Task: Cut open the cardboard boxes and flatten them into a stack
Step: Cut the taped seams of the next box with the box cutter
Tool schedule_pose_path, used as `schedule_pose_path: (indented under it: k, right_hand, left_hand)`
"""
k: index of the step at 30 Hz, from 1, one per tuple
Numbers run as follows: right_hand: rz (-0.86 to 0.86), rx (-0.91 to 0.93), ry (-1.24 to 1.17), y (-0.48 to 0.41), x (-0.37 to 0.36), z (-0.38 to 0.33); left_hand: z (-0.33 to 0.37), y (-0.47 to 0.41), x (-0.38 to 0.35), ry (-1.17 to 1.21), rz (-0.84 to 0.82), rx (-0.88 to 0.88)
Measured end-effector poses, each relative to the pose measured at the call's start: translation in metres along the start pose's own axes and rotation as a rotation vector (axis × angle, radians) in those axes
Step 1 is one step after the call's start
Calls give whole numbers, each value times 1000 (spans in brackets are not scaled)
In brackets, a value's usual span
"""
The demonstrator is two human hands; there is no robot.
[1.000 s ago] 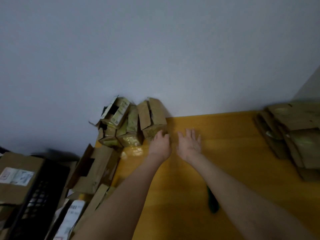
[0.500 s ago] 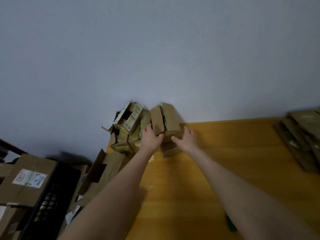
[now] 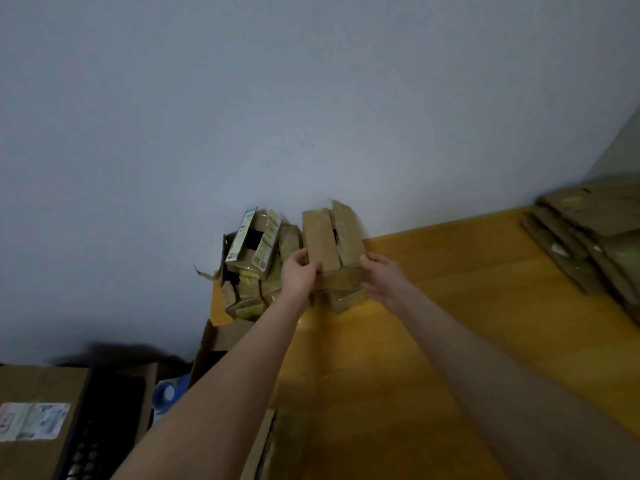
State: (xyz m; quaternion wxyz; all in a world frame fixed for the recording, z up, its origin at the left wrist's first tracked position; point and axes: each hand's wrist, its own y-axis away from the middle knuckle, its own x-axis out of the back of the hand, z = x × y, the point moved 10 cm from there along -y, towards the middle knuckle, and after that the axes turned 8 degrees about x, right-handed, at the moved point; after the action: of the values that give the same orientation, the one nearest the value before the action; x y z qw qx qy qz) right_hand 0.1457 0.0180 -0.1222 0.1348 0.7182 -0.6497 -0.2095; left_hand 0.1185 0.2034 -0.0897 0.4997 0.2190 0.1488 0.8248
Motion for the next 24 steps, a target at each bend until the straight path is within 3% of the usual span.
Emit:
schedule_pose_path:
  k: [6,10,13,19,24]
  right_hand:
    - [151,121,-4,40,28,-11]
    - [203,245,59,66,54,-12]
    - [224,283,96,80,65,-7]
    - [195,88,-11,92,94,24]
    - [139,-84,0,95,109,50]
  left_hand:
    - [4,28,-2,46,-119,-26]
    - [0,51,-18,160,-291,42]
    - [3,67,-33,60,-383,35]
    - [-25,77,-44,46,-440,200]
    - [-34,84,-57,-10,-429,234]
